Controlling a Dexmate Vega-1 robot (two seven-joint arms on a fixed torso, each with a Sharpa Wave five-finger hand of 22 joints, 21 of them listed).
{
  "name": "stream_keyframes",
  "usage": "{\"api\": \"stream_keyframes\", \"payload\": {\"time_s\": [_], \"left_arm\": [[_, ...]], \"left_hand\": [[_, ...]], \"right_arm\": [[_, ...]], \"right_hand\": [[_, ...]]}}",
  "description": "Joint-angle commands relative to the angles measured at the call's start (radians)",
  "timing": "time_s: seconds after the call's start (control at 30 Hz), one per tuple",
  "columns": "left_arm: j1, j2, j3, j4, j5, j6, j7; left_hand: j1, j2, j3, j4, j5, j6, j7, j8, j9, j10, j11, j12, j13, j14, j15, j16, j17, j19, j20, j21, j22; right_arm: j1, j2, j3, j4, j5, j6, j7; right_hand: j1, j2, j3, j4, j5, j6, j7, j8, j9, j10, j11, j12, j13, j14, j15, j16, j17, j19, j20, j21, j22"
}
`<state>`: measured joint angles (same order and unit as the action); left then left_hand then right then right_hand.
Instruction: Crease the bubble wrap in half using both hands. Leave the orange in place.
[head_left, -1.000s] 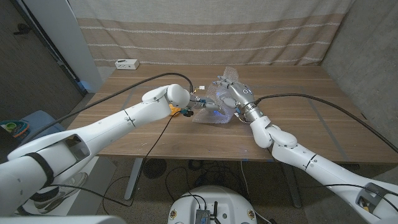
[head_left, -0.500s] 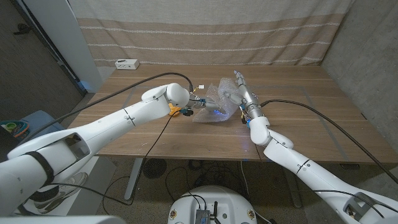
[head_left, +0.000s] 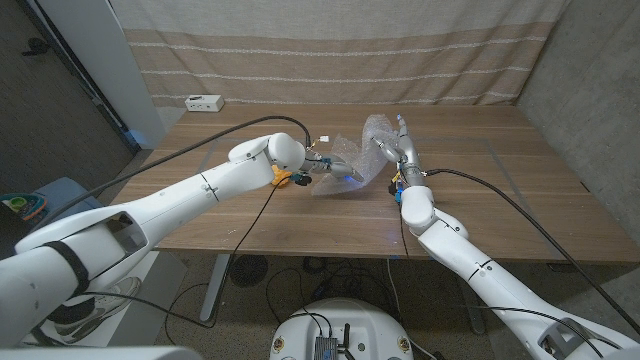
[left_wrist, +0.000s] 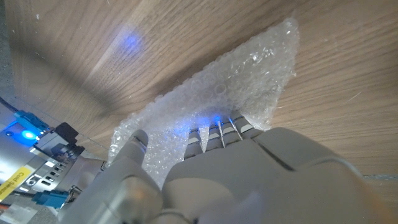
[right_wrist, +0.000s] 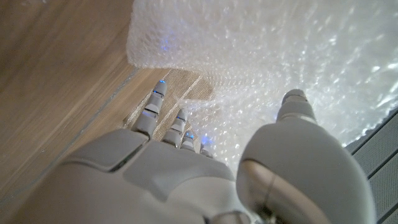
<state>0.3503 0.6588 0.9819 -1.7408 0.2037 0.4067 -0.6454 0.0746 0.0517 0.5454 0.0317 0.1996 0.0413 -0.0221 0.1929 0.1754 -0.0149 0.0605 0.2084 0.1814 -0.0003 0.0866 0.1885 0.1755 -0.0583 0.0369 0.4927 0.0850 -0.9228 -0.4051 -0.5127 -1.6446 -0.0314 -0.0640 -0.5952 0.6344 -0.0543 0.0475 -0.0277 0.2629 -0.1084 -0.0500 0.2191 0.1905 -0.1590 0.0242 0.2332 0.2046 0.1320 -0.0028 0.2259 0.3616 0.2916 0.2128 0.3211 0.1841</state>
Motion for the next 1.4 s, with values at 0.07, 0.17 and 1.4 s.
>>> {"api": "stream_keyframes", "payload": {"time_s": [0.07,0.17,1.4], "left_arm": [[-0.011,-0.013,0.006,0.031,-0.005,-0.018,-0.005],[-0.014,-0.018,0.005,0.041,-0.007,-0.021,-0.005],[-0.004,-0.004,-0.033,0.005,-0.035,-0.011,0.035]], "left_hand": [[-0.013,-0.001,-0.004,0.003,-0.002,0.001,-0.007,-0.004,0.003,-0.005,-0.001,-0.002,0.003,-0.002,-0.007,-0.002,0.002,0.168,0.167,-0.005,0.091],[-0.014,0.0,-0.004,0.004,-0.001,0.001,-0.007,-0.004,0.003,-0.006,-0.001,-0.003,0.003,-0.003,-0.008,-0.002,0.001,0.168,0.167,-0.006,0.091],[-0.017,0.007,-0.004,0.008,0.002,-0.011,-0.011,-0.009,0.003,-0.005,-0.003,-0.004,0.003,0.001,-0.011,-0.002,0.0,0.179,0.171,-0.021,0.091]], "right_arm": [[-0.011,0.044,0.048,-0.03,0.161,0.056,-0.01],[-0.009,0.034,0.055,-0.039,0.219,0.057,0.043],[0.105,-0.275,-0.106,-0.044,-0.27,0.149,0.303]], "right_hand": [[-0.047,-0.024,-0.029,0.011,0.007,0.015,0.006,0.0,0.003,0.025,0.012,0.008,0.002,0.026,0.021,0.009,-0.004,0.016,0.003,-0.011,0.002],[-0.083,-0.052,-0.059,0.023,0.009,0.013,0.002,-0.005,0.004,0.038,0.012,0.009,0.002,0.043,0.032,0.015,-0.007,0.026,0.004,-0.014,0.002],[0.19,0.25,0.369,-0.012,-0.082,0.672,-0.076,0.04,-0.001,0.598,-0.087,0.032,-0.002,0.259,-0.136,0.112,-0.062,0.132,-0.195,-0.069,0.004]]}}
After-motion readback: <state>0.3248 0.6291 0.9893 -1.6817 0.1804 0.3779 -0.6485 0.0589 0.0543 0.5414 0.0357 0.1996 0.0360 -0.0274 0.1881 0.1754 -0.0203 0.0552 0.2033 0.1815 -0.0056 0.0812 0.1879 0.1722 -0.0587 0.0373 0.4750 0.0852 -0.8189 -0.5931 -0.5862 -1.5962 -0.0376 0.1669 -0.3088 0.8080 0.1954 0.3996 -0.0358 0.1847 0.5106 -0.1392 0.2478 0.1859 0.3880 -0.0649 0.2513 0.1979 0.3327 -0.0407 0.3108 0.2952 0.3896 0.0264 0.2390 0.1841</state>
